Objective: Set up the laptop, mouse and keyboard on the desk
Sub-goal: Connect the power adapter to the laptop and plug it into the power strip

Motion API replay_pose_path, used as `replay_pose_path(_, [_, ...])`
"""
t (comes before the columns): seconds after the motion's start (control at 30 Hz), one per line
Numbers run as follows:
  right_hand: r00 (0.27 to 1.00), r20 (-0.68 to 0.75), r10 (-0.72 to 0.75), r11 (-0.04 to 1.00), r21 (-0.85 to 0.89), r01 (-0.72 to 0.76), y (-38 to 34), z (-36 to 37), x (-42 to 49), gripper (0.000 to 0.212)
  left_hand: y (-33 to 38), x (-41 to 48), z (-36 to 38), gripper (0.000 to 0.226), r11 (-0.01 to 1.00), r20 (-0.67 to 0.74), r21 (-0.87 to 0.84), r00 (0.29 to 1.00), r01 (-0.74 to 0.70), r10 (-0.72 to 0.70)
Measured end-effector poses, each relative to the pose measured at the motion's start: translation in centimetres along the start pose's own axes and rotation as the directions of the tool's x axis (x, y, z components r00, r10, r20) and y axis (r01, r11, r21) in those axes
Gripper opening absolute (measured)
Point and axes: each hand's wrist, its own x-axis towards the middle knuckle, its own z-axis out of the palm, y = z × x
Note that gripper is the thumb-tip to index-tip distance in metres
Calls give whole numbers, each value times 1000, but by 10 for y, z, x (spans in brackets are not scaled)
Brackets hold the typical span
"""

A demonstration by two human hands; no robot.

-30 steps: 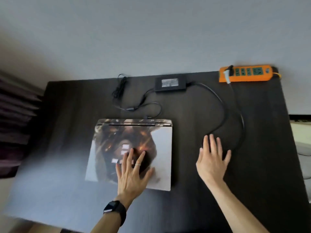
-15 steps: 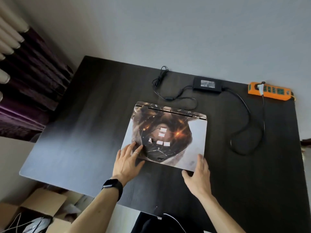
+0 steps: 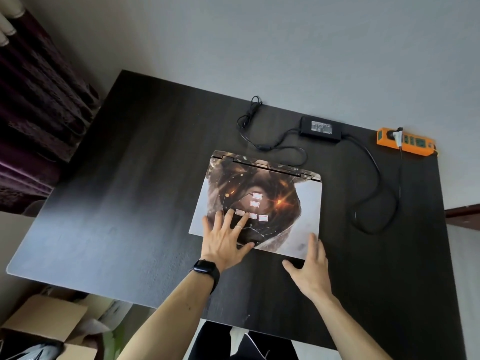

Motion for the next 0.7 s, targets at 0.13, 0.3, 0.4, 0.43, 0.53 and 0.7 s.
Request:
replay_pose_path(0.13, [999, -43, -17, 981, -196, 9, -6, 2, -3, 118, -14, -9, 14, 98, 992, -12, 24, 993, -121, 121])
replay_pose_path(0.3, [992, -126, -26, 970, -242, -5, -12, 8, 3, 111, -15, 3, 15, 96, 968, 7, 174, 983, -181, 182])
replay_pose_path(0.4, [989, -144, -40, 972, -235, 5, -9, 5, 11, 109, -13, 8, 18, 90, 936, 19, 278, 976, -215, 219])
replay_pose_path(0.43, [989, -138, -44, 974, -227, 12, -8, 5, 13, 110, -12, 8, 19, 91, 937, 13, 278, 976, -213, 218])
replay_pose_path(0.53, [989, -141, -38, 982, -187, 12, -5, 4, 21, 111, -13, 13, 16, 92, 942, 47, 263, 978, -210, 205])
replay_pose_path(0.7, [988, -143, -56, 987, -155, 34, -7, -4, 32, 108, -3, 26, 2, 91, 950, 144, 267, 981, -164, 128])
